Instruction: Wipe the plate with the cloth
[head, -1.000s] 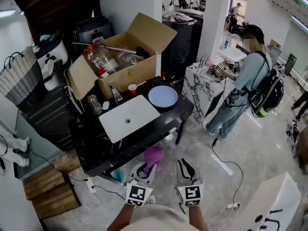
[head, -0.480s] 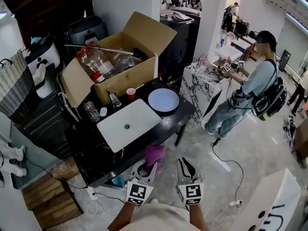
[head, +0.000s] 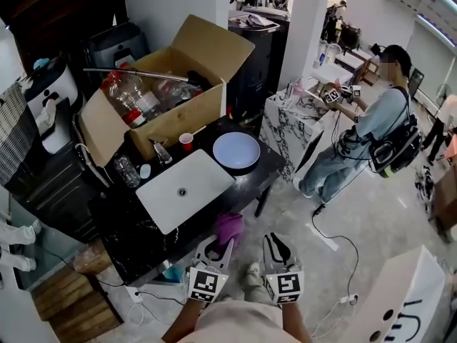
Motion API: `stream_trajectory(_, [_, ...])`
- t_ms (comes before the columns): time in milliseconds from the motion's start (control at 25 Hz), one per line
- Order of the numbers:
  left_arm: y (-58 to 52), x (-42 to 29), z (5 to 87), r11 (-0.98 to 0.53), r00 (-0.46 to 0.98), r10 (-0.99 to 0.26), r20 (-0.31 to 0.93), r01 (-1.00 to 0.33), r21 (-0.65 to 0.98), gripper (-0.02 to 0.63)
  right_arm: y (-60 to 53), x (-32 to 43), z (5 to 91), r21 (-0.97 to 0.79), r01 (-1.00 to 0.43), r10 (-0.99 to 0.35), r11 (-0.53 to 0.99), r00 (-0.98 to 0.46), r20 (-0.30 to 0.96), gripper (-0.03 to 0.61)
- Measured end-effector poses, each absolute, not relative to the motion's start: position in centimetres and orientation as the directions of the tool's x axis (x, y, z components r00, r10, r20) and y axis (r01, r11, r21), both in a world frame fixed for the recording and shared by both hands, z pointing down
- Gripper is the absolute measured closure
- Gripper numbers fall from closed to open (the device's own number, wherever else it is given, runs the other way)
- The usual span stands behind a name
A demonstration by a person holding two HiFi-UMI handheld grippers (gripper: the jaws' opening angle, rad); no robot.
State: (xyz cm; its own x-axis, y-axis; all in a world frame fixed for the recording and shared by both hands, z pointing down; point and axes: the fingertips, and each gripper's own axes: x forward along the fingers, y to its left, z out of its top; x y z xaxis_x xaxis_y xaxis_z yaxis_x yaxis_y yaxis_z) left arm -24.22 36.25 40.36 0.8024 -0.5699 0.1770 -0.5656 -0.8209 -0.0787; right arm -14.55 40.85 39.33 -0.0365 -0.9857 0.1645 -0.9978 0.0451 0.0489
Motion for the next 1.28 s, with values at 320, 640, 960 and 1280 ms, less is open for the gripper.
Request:
stream_trajectory(320, [32.7, -21.3, 40.9, -0.809, 0.789, -0.587, 0.183, -0.582, -0.088, 0.554, 36.4, -11.7, 39.8, 0.038, -0.997, -0.987, 0.072, -0.065, 0.148, 0.520])
stream_trajectory(640, [27.4, -15.8, 40.0, -0.794, 0.774, -0.606, 0.183, -0.600, -0.093, 0.554, 30.9, -6.5, 38.7, 0.041, -0.994, -0.987, 0.099, -0.093, 0.131, 0.520])
stream_trajectory(960, [23.2, -9.5, 40.0, -0.798, 0.774, -0.601, 0.200, -0.595, -0.094, 0.554, 26.5, -0.4, 38.7, 0.025, -0.995, -0.985, 0.101, -0.096, 0.140, 0.520])
stream_trajectory(1280, [20.5, -4.8, 40.3, -0.793, 0.761, -0.607, 0.228, -0.599, -0.111, 0.554, 23.7, 4.3, 38.9, 0.011, -0.993, -0.982, 0.116, -0.113, 0.150, 0.520])
